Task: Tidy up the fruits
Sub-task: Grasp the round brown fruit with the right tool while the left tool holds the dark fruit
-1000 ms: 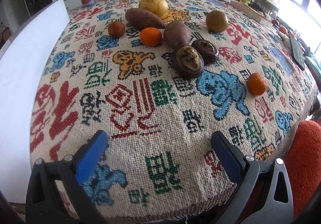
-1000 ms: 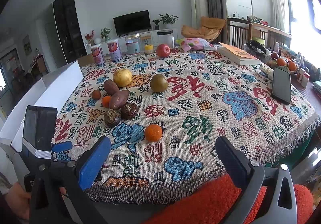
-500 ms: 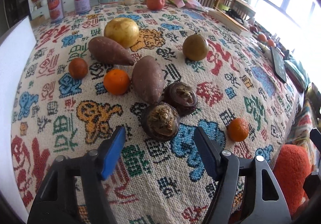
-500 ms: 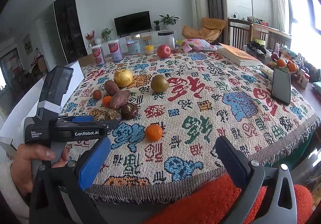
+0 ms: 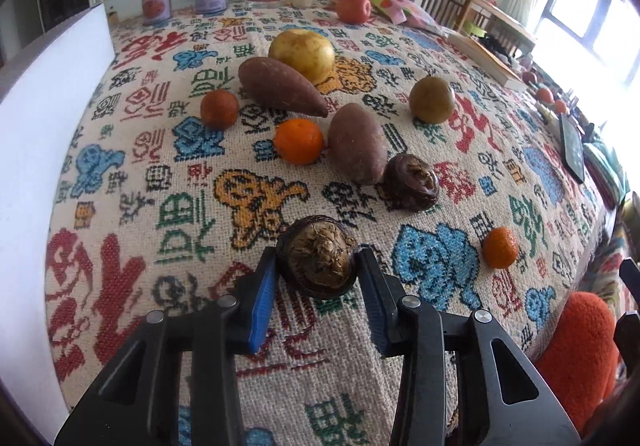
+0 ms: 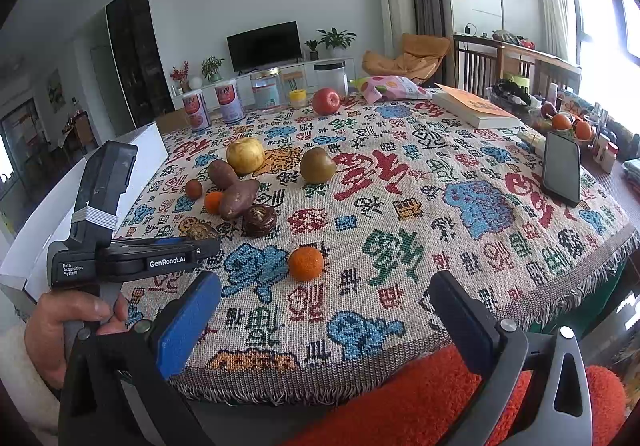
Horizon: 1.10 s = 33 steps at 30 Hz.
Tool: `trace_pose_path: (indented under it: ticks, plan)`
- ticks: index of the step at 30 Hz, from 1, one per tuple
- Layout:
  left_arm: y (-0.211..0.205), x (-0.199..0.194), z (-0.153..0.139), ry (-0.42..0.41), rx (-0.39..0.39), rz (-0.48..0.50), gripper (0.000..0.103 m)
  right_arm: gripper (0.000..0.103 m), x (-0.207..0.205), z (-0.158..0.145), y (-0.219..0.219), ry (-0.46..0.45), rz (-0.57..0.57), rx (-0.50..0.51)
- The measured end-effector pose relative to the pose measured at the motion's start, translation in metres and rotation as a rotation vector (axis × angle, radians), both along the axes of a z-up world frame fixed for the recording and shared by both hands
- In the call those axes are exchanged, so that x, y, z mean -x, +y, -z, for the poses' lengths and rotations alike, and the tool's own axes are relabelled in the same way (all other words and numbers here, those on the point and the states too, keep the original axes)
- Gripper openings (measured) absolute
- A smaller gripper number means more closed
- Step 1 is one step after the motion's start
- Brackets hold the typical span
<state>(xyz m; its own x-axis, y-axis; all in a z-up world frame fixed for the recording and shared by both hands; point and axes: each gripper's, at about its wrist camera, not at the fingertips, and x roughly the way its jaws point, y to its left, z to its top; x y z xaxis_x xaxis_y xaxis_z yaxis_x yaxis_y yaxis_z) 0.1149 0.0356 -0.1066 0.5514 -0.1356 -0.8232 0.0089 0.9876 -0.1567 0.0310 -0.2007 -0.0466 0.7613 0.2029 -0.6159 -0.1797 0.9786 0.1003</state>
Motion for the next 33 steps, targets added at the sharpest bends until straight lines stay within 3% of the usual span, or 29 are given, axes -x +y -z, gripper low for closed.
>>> trace_pose_path:
  ticks: [5, 8, 9, 11, 15, 19, 21, 23, 25, 26, 27, 28, 33]
  plan:
    - [0.034, 0.011, 0.005, 0.018, -0.016, -0.068, 0.042, 0.103, -0.005, 0.003, 0.000, 0.035, -0.014, -0.016]
    - [0.039, 0.013, 0.006, 0.009, -0.002, -0.068, 0.044, 0.103, -0.024, 0.003, 0.002, 0.119, -0.086, -0.088]
    - [0.038, 0.013, 0.005, 0.008, -0.012, -0.062, 0.046, 0.103, -0.036, 0.002, 0.000, 0.140, -0.110, -0.115]
    - [0.037, 0.015, 0.004, -0.003, -0.028, -0.054, 0.064, 0.103, -0.063, -0.004, -0.005, 0.164, -0.112, -0.131]
    - [0.039, 0.016, 0.003, -0.015, -0.039, -0.045, 0.066, 0.103, -0.133, -0.016, -0.014, 0.187, -0.084, -0.095]
    - [0.036, 0.011, 0.006, -0.014, -0.044, -0.038, 0.064, 0.102, -0.203, 0.000, 0.012, 0.290, -0.184, 0.016]
    - [0.034, 0.008, 0.007, -0.014, -0.054, -0.036, 0.055, 0.092, -0.227, 0.013, 0.032, 0.315, -0.212, 0.098]
    - [0.034, 0.007, 0.007, -0.024, -0.067, -0.042, 0.046, 0.090, -0.243, 0.023, 0.050, 0.306, -0.225, 0.176]
    - [0.036, 0.006, 0.007, -0.028, -0.050, -0.051, 0.045, 0.088, -0.256, 0.033, 0.063, 0.304, -0.241, 0.218]
    - [0.038, 0.006, 0.007, -0.028, -0.041, -0.057, 0.045, 0.082, -0.261, 0.039, 0.068, 0.312, -0.250, 0.231]
    - [0.039, 0.006, 0.006, -0.027, -0.031, -0.061, 0.044, 0.058, -0.266, 0.045, 0.073, 0.334, -0.255, 0.250]
    - [0.040, 0.007, 0.005, -0.027, -0.015, -0.065, 0.044, 0.050, -0.270, 0.052, 0.075, 0.368, -0.257, 0.259]
    - [0.050, 0.022, -0.021, -0.061, 0.098, -0.090, 0.044, 0.049, -0.261, 0.040, 0.063, 0.370, -0.238, 0.207]
